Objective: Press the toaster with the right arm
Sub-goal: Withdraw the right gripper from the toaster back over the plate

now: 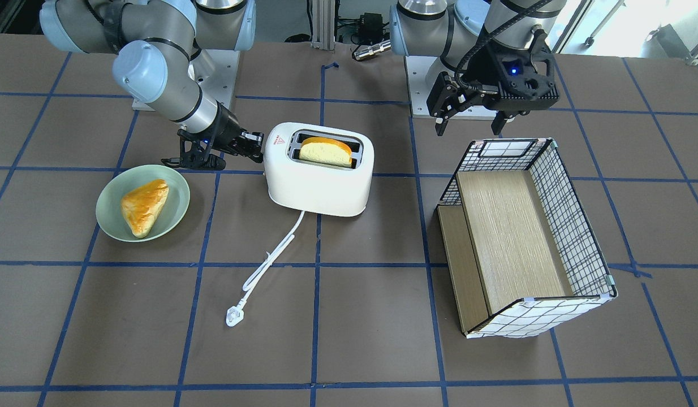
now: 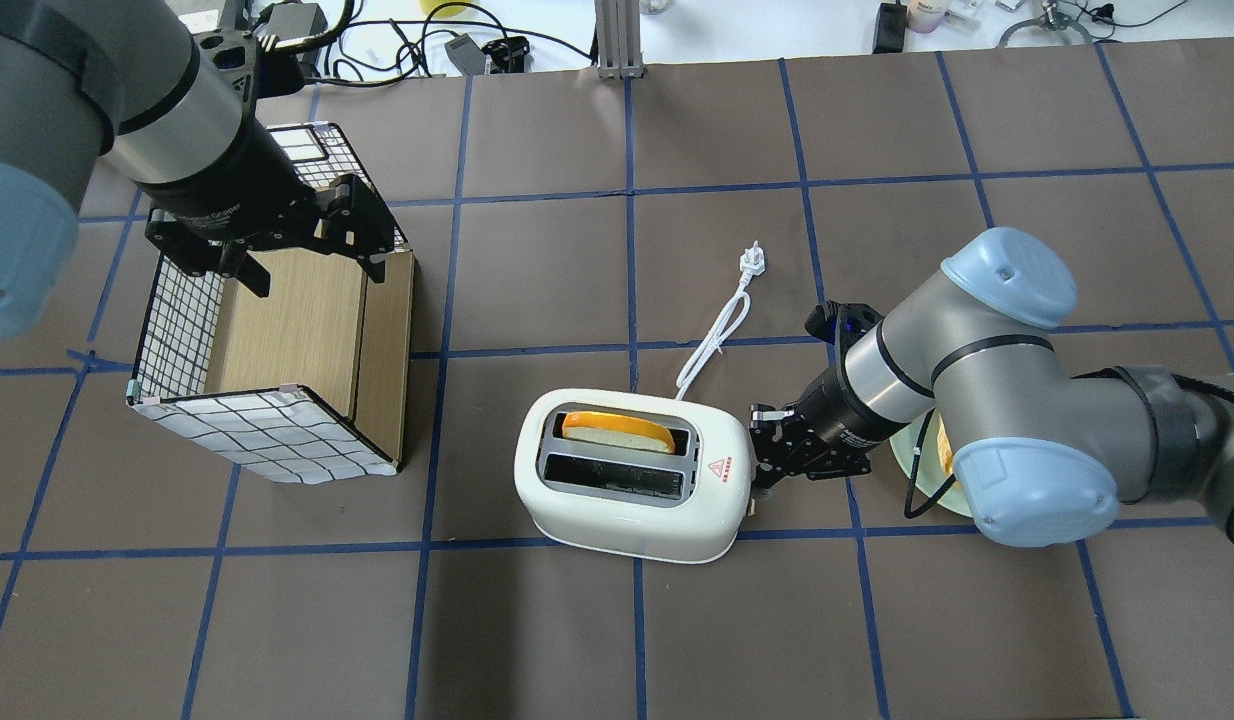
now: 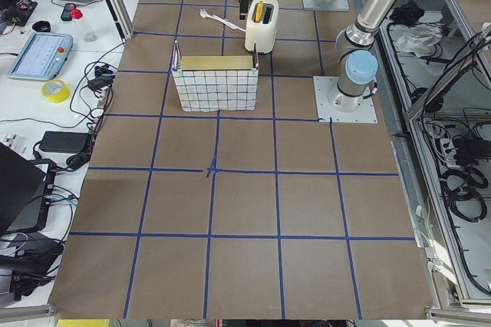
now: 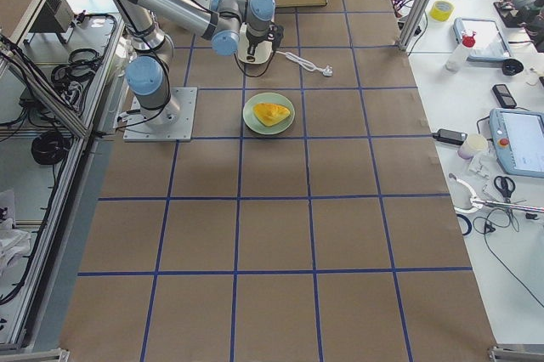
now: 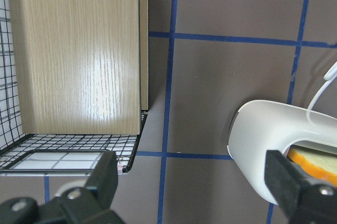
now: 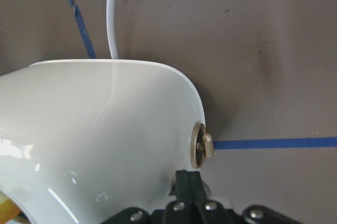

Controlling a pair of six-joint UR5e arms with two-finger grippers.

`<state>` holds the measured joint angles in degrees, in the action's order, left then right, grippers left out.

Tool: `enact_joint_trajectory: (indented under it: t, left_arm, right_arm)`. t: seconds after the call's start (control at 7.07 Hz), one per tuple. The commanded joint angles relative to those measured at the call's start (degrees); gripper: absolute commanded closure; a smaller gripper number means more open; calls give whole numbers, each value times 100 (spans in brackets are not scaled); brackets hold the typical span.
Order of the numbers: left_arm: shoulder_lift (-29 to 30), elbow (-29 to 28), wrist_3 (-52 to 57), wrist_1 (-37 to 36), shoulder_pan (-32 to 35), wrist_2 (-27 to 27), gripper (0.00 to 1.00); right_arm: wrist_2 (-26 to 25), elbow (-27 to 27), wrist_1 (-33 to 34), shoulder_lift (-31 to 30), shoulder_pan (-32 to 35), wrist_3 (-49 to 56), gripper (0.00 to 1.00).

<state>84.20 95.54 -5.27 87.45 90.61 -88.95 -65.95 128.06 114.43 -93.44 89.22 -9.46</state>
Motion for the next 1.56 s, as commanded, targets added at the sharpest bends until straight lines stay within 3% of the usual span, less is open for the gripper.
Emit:
enact_joint_trajectory:
  t: [0.0, 0.85, 1.13, 1.41]
  left_arm:
    - [0, 0, 0, 0, 0, 0, 0]
    - [0, 0, 0, 0, 0, 0, 0]
    - [0, 0, 0, -8, 0, 0, 0]
    - [0, 0, 0, 0, 0, 0, 0]
  right_arm:
    - [-14, 0, 53, 72, -1, 32, 100]
    - [-58, 18, 45, 292, -1, 32, 100]
    - [-1019, -262, 19, 231, -54, 49, 100]
    - [-1322, -693, -305, 152, -45, 49, 100]
